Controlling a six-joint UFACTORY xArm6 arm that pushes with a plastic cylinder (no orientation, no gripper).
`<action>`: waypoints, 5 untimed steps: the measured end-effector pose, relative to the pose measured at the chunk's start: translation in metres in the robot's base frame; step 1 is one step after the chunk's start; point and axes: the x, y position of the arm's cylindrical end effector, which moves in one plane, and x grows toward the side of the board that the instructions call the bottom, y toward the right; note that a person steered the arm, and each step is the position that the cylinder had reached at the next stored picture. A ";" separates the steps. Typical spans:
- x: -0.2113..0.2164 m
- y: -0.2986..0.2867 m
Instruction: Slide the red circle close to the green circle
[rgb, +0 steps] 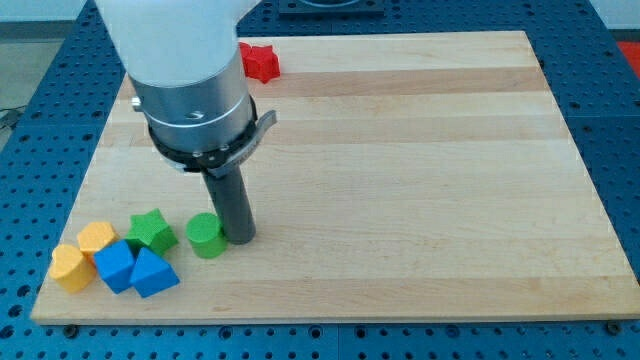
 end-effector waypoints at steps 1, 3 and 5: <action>0.006 -0.021; 0.013 -0.051; 0.001 0.077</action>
